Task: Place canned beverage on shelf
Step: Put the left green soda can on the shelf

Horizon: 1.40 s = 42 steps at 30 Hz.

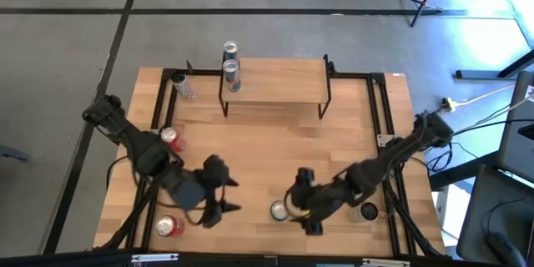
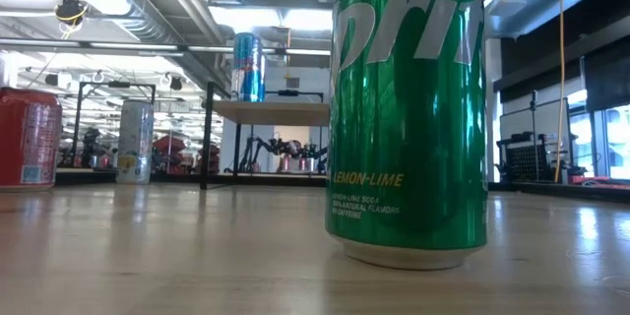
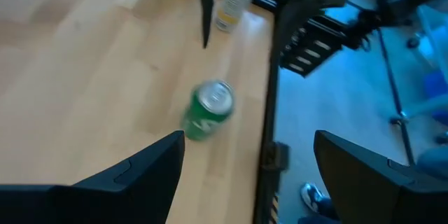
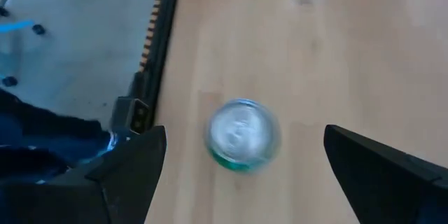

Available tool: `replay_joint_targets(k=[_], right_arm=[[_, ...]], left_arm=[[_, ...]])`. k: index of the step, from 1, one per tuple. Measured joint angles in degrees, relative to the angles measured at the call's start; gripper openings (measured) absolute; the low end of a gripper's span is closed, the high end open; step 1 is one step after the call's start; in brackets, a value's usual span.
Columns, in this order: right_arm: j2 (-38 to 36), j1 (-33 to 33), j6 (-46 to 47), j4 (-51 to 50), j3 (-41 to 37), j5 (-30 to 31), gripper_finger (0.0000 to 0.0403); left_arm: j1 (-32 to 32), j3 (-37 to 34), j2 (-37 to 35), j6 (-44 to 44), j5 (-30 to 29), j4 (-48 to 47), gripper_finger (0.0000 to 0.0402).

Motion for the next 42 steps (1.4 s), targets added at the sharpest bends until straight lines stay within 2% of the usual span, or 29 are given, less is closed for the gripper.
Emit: replay_joint_targets(k=[11,18,23,26,31,36,42], right_arm=[[10.1,-0.8,5.8,4.8,-0.1,0.6,0.0374],[13.2,-1.1,6.1,5.3,-0.1,-0.3,0.0374],[14.2,-1.0,6.3,5.0,0.0,1.1,0.0373],[14.9,-1.1,6.5,5.7,0.0,1.1,0.0353],[14.8,-1.1,6.6,5.6,0.0,1.1,0.0271],[14.5,-1.6,7.4,2.7,1.7,0.6,0.0269],[14.4,-5.6,6.5,-4.6,12.0,0.6,0.0269]], left_arm=[[-10.2,0.0,0.0,-5.1,-4.4,-3.0,0.0304],[-13.5,0.0,0.0,-5.1,-4.1,-3.8,0.0304],[-13.9,0.0,0.0,-4.9,-3.2,-3.9,0.0304],[-13.8,0.0,0.0,-5.5,-1.0,-3.3,0.0304],[-13.8,0.0,-0.1,-4.7,-0.1,-3.4,0.0304],[-13.8,0.0,-2.9,-3.3,1.3,-5.4,0.0304],[-14.6,0.0,-7.9,0.7,-0.6,-8.5,0.0304]])
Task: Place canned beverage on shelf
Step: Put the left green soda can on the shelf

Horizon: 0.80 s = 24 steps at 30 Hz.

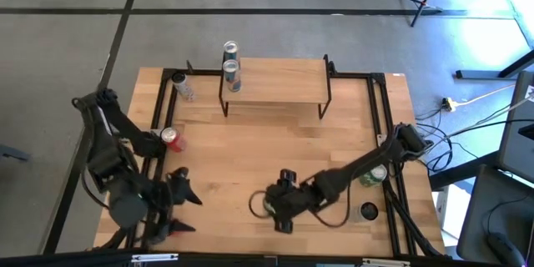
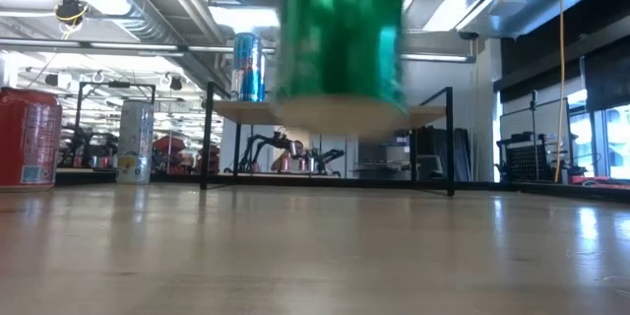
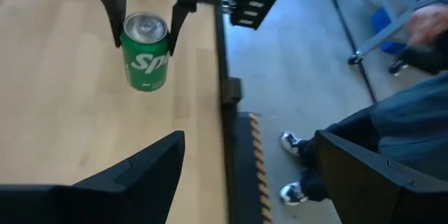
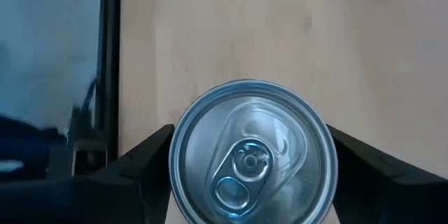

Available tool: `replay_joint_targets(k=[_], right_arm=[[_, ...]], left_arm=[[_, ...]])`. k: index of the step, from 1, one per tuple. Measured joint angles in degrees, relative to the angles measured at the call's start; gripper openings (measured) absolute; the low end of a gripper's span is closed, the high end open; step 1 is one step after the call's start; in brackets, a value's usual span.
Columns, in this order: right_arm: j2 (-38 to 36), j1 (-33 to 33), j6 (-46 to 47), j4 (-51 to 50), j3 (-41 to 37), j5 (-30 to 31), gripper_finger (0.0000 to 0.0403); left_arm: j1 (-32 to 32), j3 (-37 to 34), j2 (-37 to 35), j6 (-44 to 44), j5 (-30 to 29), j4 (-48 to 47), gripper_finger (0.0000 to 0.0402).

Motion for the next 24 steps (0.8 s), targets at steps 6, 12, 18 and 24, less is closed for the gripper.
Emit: replay_joint_targets(k=[6,12,18,24], right_arm=[[-0.1,-7.1,-4.4,-8.5,11.7,0.0,0.0269],[-0.1,-15.9,-11.6,-15.9,20.5,0.1,0.0269],[-0.1,-25.7,-21.6,-17.2,24.1,0.0,0.0269],[-0.1,-36.0,-30.8,-16.6,24.4,-4.4,0.0269]], left_arm=[[0.3,0.0,-4.3,0.4,-3.9,-8.2,0.0304],[1.6,0.0,-7.5,0.3,-10.9,-12.0,0.0304],[3.4,0.0,-9.6,1.8,-20.2,-14.4,0.0304],[7.4,0.0,-11.9,2.0,-21.8,-14.4,0.0304]])
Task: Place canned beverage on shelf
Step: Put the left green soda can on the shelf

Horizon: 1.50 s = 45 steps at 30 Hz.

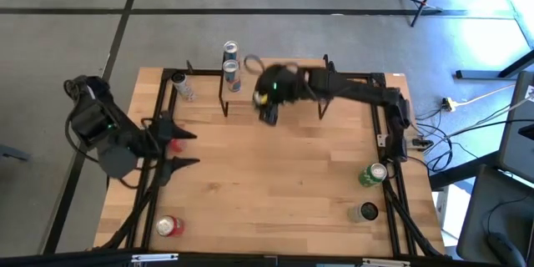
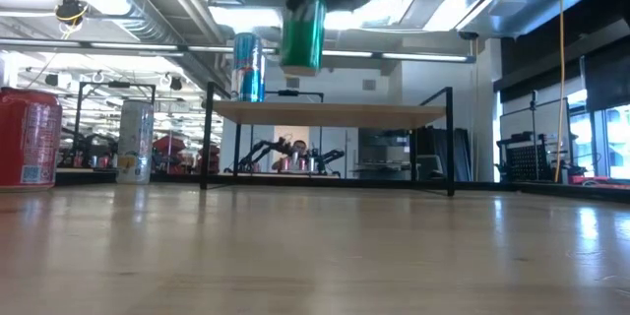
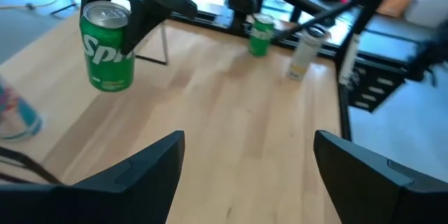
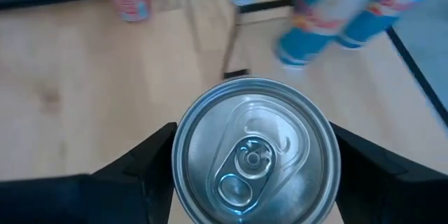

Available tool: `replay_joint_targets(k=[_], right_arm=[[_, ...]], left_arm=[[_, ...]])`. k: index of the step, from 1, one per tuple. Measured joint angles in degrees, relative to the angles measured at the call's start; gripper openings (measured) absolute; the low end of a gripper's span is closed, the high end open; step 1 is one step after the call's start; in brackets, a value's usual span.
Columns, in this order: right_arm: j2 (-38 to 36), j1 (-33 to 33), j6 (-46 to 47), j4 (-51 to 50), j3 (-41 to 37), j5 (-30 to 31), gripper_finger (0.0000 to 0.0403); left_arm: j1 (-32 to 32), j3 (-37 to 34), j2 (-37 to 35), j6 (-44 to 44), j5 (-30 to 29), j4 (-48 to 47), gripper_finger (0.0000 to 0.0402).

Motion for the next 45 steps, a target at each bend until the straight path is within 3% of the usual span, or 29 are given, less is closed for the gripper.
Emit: replay_joint_targets(k=[9,15,24,28,45], right_arm=[[0.7,-11.5,-4.0,5.5,0.0,-6.5,0.0269],[4.0,-15.5,-3.8,8.9,-0.1,-9.6,0.0269],[6.6,-16.6,-4.5,13.0,-0.1,-11.2,0.0271],[6.4,-16.6,-4.4,16.8,0.0,-11.2,0.0274],[7.9,-16.6,-4.3,15.2,-0.3,-11.1,0.0277]], left_arm=[[8.6,0.0,-0.8,0.2,0.3,-1.0,0.0304],[13.4,0.0,-0.9,1.4,1.2,-3.0,0.0304],[14.3,0.0,-0.8,7.9,-4.1,-2.1,0.0304],[14.3,0.0,-0.7,7.7,-4.5,-1.5,0.0304],[14.3,0.0,-0.7,6.0,-3.9,-0.8,0.0304]])
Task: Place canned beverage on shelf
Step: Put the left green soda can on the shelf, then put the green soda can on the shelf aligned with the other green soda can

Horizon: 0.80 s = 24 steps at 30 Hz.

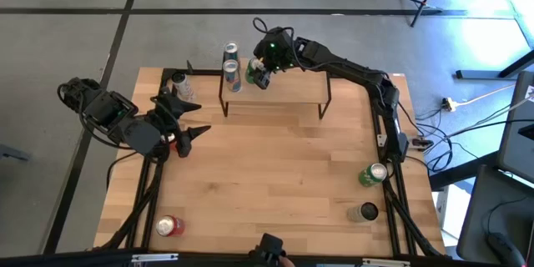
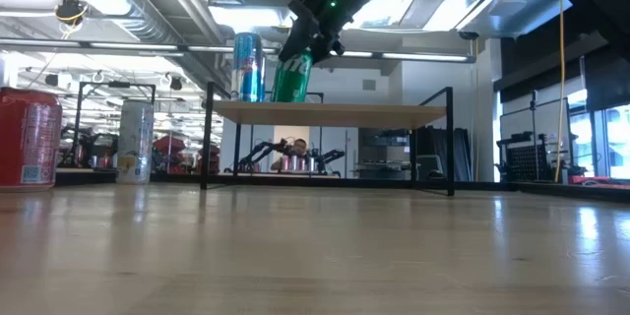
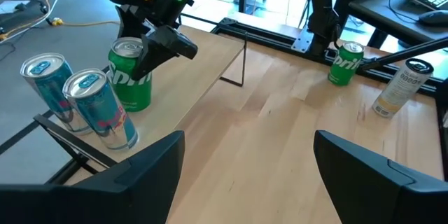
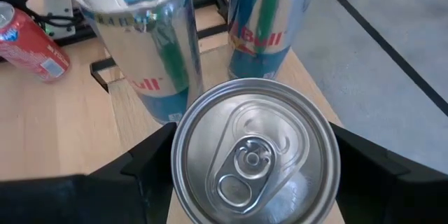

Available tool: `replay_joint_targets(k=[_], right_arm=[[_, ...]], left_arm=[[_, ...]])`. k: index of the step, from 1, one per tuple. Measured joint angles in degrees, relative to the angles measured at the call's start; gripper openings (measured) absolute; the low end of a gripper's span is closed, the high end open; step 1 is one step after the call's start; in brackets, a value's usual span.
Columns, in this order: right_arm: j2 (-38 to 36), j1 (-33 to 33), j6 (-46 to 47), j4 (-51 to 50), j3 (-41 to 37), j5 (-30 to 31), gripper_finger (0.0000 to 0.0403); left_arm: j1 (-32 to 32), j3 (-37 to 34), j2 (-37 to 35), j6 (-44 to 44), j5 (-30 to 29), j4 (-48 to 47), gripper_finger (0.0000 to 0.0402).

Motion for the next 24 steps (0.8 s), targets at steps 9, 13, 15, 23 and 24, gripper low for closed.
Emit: replay_joint_targets(k=[9,13,15,23,24], right_arm=[[0.2,0.1,-1.4,1.3,0.0,0.0,0.0278],[0.3,0.1,-1.5,2.9,0.0,0.0,0.0281],[0.3,0.1,-1.5,3.1,0.0,0.0,0.0293],[0.2,0.1,-1.5,4.3,0.1,0.1,0.0365],[0.2,0.1,-1.5,4.0,0.1,0.1,0.0370]], left_arm=[[0.0,0.0,0.0,0.0,0.5,0.0,0.0304],[0.0,0.0,0.0,0.1,0.5,0.0,0.0304],[0.0,0.0,0.0,0.1,0.5,0.0,0.0304],[0.0,0.0,0.0,0.2,0.5,0.0,0.0304],[0.0,0.0,0.0,0.2,0.5,0.0,0.0304]])
